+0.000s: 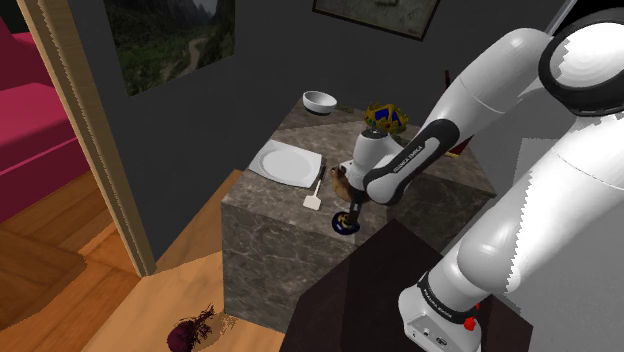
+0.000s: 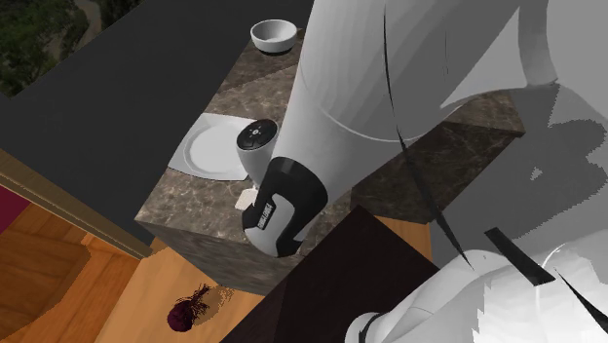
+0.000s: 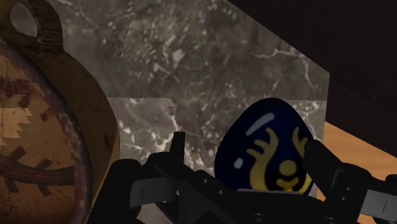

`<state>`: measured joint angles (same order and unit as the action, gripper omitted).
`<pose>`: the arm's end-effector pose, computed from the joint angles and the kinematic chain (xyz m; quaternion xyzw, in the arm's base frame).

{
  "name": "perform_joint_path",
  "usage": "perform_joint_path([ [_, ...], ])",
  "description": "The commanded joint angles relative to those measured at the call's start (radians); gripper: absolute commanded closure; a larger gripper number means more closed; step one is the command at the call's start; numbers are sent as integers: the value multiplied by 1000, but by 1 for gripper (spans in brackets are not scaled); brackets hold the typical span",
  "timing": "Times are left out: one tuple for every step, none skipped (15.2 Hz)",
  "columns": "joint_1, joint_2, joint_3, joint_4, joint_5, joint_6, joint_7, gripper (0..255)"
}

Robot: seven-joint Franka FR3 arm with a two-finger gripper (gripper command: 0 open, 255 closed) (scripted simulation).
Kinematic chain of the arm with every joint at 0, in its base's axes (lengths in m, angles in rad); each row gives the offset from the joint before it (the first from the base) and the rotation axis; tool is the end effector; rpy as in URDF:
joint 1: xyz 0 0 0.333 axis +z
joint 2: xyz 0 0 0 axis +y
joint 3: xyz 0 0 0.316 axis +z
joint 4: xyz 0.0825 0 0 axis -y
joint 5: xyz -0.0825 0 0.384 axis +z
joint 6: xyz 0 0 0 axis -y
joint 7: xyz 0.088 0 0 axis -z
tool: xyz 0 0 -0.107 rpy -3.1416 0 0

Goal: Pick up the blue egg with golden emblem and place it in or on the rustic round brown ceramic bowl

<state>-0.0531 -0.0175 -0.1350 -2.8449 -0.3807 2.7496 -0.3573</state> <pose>0.3474 -0.0505 0.1963 0.9628 0.2599 -0.0540 0.0516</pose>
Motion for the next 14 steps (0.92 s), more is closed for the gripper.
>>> perform_joint_path([
  [0, 25, 0, -4, 3, 46, -1, 255],
  [1, 28, 1, -3, 2, 48, 1, 255],
  [-6, 49, -5, 9, 0, 58, -7, 255],
  [-5, 28, -3, 6, 11, 40, -17, 255],
  [-4, 7, -1, 4, 21, 21, -26, 255],
  [-3, -14, 0, 2, 31, 3, -35, 255],
  [-1, -34, 1, 0, 40, -15, -43, 255],
  [0, -54, 1, -1, 48, -34, -50, 255],
  [2, -74, 1, -2, 55, -53, -57, 255],
  [4, -94, 2, -3, 62, -72, -64, 255],
  [6, -113, 2, -3, 69, -91, -70, 255],
  [8, -132, 1, -3, 75, -110, -76, 255],
  [8, -118, 3, -3, 69, -93, -68, 255],
  [8, -118, 3, -3, 69, -93, -68, 0],
])
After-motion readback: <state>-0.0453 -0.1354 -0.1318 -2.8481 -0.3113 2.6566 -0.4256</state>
